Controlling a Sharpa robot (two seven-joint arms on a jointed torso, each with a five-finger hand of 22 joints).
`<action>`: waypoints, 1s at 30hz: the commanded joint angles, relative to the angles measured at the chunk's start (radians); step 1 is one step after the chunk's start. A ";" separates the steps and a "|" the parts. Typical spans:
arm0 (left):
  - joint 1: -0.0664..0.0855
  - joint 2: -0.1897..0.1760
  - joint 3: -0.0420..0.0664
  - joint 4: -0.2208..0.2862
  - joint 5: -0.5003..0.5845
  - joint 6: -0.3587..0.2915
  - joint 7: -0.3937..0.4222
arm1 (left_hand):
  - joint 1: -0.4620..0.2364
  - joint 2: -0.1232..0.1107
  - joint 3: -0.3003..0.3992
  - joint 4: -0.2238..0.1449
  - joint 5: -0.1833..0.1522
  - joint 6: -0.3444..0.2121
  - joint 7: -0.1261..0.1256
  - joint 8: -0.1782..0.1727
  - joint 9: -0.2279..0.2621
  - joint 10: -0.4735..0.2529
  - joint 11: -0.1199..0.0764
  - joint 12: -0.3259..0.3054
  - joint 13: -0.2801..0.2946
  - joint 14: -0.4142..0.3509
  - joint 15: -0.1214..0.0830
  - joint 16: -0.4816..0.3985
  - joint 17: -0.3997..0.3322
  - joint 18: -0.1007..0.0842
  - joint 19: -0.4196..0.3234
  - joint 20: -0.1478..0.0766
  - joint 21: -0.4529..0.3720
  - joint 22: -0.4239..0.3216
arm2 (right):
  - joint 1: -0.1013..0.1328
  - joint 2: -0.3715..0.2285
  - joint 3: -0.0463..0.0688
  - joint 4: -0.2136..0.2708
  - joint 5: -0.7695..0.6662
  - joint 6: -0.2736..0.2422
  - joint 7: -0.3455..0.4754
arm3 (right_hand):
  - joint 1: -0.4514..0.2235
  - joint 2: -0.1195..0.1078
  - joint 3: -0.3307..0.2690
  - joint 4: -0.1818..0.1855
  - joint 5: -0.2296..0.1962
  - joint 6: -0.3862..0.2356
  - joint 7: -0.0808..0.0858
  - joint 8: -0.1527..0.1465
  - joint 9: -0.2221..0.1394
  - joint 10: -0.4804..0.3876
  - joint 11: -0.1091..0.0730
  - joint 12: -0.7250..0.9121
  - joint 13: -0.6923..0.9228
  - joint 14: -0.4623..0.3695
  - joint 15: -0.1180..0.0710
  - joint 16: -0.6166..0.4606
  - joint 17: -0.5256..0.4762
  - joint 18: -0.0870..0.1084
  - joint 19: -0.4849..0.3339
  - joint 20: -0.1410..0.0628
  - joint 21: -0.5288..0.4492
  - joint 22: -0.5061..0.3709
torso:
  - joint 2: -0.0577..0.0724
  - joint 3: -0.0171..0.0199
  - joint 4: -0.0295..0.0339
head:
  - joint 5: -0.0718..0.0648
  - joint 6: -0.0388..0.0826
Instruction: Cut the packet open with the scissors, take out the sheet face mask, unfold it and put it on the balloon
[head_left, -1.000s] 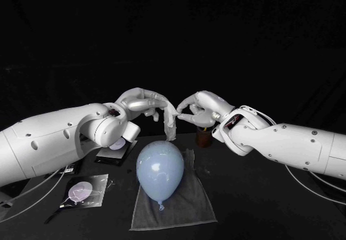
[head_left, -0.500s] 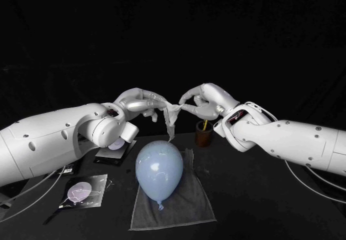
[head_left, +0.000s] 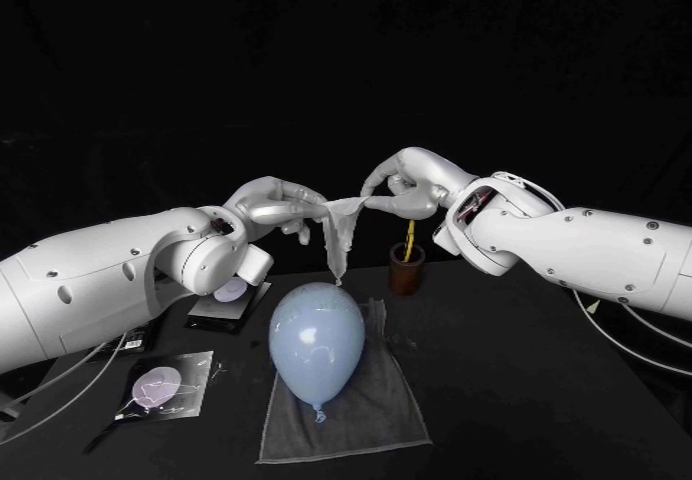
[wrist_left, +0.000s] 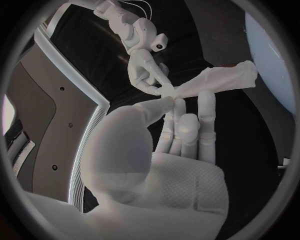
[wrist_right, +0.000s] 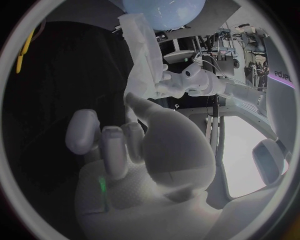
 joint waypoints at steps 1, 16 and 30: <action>0.000 0.007 0.001 -0.008 -0.012 0.014 0.022 | 0.001 0.013 -0.002 -0.002 0.004 0.005 0.000 0.006 0.001 -0.001 -0.007 0.004 0.000 0.006 0.003 0.005 0.000 0.014 -0.004 0.001 0.005 0.001 | 0.010 0.007 0.001 -0.007 -0.072 0.129 -0.123 | 0.002 0.005 0.008 0.001 0.003 0.005 -0.005 0.005 0.002 0.029 -0.008 0.005 0.125 0.067 -0.008 0.001 0.186 -0.005 -0.003 -0.003 -0.004 0.002 | 0.000 -0.0001 0.0007 | -0.004 0.002; 0.016 0.038 0.001 -0.081 -0.054 0.030 0.005 | -0.001 0.015 -0.005 -0.001 0.004 0.002 0.001 0.005 0.001 -0.002 -0.005 0.004 -0.001 0.007 0.004 0.007 0.003 0.013 -0.003 0.002 0.008 0.005 | 0.053 0.026 0.004 -0.011 -0.179 0.001 -0.212 | 0.002 -0.001 0.012 -0.002 0.003 0.008 -0.007 0.015 0.007 0.034 -0.009 0.014 0.134 0.073 -0.009 0.006 0.195 -0.009 0.010 -0.004 0.013 0.016 | -0.001 0.0010 0.0022 | -0.009 0.003; 0.027 0.076 0.001 -0.138 -0.125 0.061 -0.015 | -0.005 0.019 -0.018 0.004 0.003 -0.003 0.003 0.005 0.001 0.000 -0.003 0.004 -0.001 0.008 0.007 0.010 0.006 0.012 -0.004 0.005 0.009 0.007 | 0.100 0.047 0.010 -0.019 -0.115 -0.030 -0.184 | 0.001 -0.001 0.013 -0.002 0.003 0.008 -0.007 0.017 0.008 0.036 -0.010 0.017 0.137 0.073 -0.010 0.006 0.196 -0.009 0.011 -0.005 0.013 0.017 | 0.001 -0.0001 0.0003 | -0.014 0.007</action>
